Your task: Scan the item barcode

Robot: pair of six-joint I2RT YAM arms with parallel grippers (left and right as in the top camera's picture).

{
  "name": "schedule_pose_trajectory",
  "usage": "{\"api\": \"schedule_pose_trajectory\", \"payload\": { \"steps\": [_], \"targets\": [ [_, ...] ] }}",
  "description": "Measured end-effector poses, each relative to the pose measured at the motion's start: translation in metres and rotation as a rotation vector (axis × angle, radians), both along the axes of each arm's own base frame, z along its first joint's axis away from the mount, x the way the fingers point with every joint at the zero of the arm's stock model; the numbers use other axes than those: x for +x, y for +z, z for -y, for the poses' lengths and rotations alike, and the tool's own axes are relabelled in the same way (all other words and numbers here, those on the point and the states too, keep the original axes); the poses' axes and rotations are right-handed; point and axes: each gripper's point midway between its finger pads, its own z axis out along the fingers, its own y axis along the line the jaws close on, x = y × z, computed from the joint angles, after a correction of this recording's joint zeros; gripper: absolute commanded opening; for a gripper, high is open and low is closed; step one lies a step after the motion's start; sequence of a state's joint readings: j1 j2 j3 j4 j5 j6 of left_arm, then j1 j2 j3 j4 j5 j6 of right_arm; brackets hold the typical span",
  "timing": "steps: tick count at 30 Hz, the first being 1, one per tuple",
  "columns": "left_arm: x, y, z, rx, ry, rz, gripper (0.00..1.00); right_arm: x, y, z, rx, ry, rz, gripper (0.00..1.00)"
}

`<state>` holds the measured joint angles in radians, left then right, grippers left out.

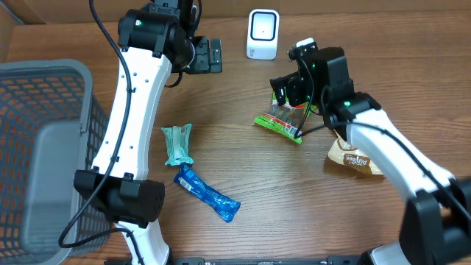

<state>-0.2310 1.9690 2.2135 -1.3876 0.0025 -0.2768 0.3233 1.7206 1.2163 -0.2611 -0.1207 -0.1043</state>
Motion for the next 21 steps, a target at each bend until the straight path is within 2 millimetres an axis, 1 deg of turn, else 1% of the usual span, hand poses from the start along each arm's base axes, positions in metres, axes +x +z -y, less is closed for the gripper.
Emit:
{"api": "schedule_pose_trajectory", "payload": {
  "steps": [4, 6, 10, 12, 14, 20, 21],
  "targets": [
    [0.000, 0.000, 0.000, 0.000, -0.001, 0.000, 1.00, 0.021, -0.039, 0.019, -0.025, 0.037, -0.077, 1.00],
    [0.000, 0.000, 0.000, 0.000, 0.000, 0.000, 1.00, 0.025, -0.054, 0.029, -0.010, 0.060, -0.111, 1.00],
    [0.000, 0.000, 0.000, 0.000, -0.001, -0.001, 1.00, 0.022, -0.067, 0.044, 0.049, 0.118, -0.158, 1.00],
    [0.000, 0.000, 0.000, 0.000, 0.000, -0.001, 1.00, 0.019, -0.074, 0.043, 0.058, 0.149, -0.185, 1.00],
    [0.000, 0.000, 0.000, 0.000, 0.000, -0.001, 1.00, 0.015, -0.086, 0.040, 0.065, 0.174, -0.213, 1.00],
    [0.000, 0.000, 0.000, 0.000, 0.000, -0.001, 1.00, 0.004, -0.131, 0.036, 0.078, 0.197, -0.320, 1.00],
    [0.000, 0.000, 0.000, 0.000, 0.000, -0.001, 1.00, 0.004, -0.132, 0.036, 0.080, 0.204, -0.323, 1.00]
  ]
}}
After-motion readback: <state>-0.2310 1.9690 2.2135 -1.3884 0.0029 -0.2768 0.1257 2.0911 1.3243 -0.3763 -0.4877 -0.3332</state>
